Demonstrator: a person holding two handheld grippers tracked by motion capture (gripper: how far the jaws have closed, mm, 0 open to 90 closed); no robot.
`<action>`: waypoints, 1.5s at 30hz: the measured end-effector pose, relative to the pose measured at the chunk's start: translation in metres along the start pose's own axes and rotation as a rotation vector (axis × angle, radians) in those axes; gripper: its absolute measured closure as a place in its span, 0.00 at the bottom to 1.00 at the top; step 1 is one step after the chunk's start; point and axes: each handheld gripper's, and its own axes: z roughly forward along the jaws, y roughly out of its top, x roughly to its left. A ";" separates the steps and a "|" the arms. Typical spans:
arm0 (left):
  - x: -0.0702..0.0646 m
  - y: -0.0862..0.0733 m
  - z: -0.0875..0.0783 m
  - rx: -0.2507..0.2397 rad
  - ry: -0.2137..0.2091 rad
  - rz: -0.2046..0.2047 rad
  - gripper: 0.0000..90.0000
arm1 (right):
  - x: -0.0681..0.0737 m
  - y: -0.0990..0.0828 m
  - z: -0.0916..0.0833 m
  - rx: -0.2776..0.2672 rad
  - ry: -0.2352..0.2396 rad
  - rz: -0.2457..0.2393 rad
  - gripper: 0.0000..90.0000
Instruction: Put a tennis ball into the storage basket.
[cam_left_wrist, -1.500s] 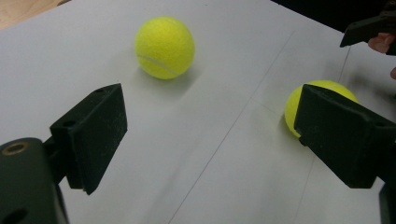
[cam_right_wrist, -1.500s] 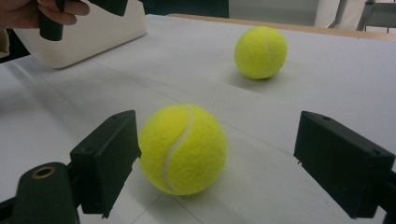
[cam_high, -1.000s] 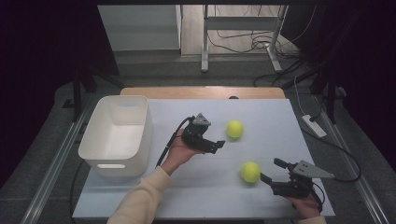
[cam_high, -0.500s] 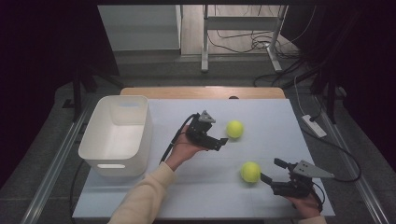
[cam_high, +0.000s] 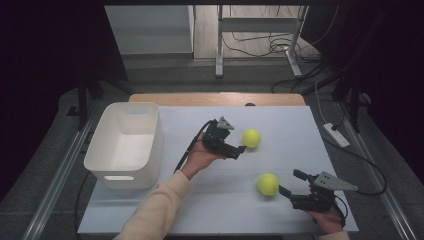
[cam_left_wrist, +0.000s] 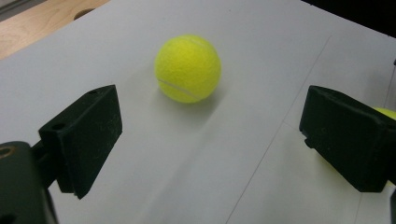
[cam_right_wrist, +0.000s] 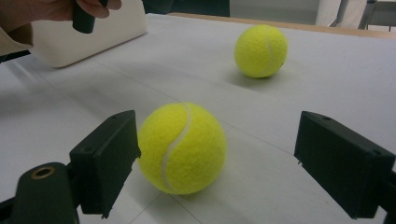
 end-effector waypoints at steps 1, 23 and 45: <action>0.000 0.000 0.001 -0.002 0.001 -0.001 0.08 | 0.000 0.000 0.000 0.000 0.000 0.001 0.15; 0.001 0.010 0.023 0.020 0.021 0.016 0.08 | 0.001 0.000 -0.001 -0.015 -0.009 0.001 0.15; 0.010 0.017 0.047 0.020 0.038 -0.021 0.08 | -0.004 -0.001 0.000 -0.024 0.002 0.012 0.15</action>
